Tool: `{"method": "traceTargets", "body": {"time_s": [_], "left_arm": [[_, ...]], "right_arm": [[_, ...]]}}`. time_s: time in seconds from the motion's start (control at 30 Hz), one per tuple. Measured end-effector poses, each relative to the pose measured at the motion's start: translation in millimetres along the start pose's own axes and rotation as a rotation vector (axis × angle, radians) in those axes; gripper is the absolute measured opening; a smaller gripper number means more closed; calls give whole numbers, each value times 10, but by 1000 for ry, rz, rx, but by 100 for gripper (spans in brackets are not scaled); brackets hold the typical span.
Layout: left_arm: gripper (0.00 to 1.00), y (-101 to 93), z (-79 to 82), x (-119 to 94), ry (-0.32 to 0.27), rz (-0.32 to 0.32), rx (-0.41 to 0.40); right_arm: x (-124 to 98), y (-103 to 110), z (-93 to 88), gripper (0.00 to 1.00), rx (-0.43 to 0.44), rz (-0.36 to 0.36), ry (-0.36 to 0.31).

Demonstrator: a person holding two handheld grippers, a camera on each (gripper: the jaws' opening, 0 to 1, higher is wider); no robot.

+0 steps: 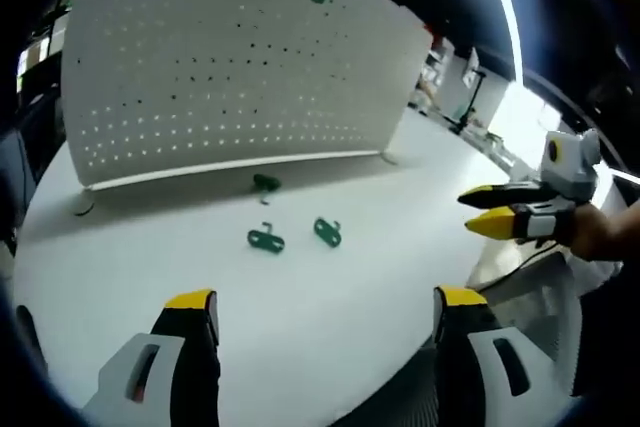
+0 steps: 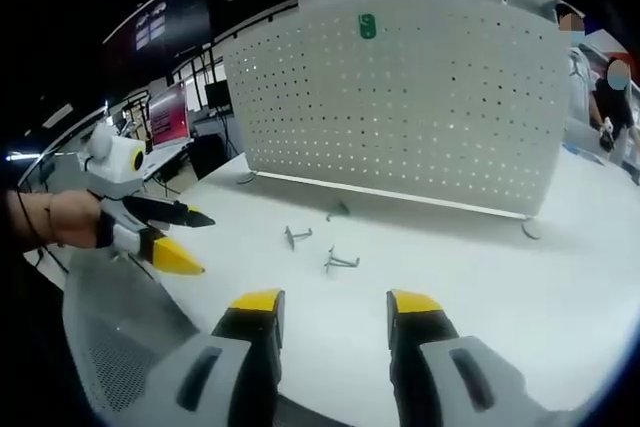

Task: Insert the hook assembly into the mounting plate slot until the hook locks in place.

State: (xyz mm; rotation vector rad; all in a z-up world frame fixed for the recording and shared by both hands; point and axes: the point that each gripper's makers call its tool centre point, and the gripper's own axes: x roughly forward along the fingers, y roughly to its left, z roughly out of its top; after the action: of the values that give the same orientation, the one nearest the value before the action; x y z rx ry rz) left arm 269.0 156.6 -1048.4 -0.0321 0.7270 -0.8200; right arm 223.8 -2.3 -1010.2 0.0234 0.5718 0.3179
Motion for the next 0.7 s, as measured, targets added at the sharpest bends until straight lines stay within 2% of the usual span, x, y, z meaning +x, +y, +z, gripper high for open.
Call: {"method": "traceTargets", "body": {"time_s": [0.4, 0.5, 0.7], "left_arm": [[82, 13, 42, 349, 10, -38, -17], [79, 80, -16, 497, 18, -36, -11], [70, 165, -20, 651, 31, -4, -9]], "right_arm": [[66, -19, 17, 37, 1, -11, 4], [70, -33, 13, 37, 2, -15, 7], [61, -72, 12, 37, 13, -25, 10]]}}
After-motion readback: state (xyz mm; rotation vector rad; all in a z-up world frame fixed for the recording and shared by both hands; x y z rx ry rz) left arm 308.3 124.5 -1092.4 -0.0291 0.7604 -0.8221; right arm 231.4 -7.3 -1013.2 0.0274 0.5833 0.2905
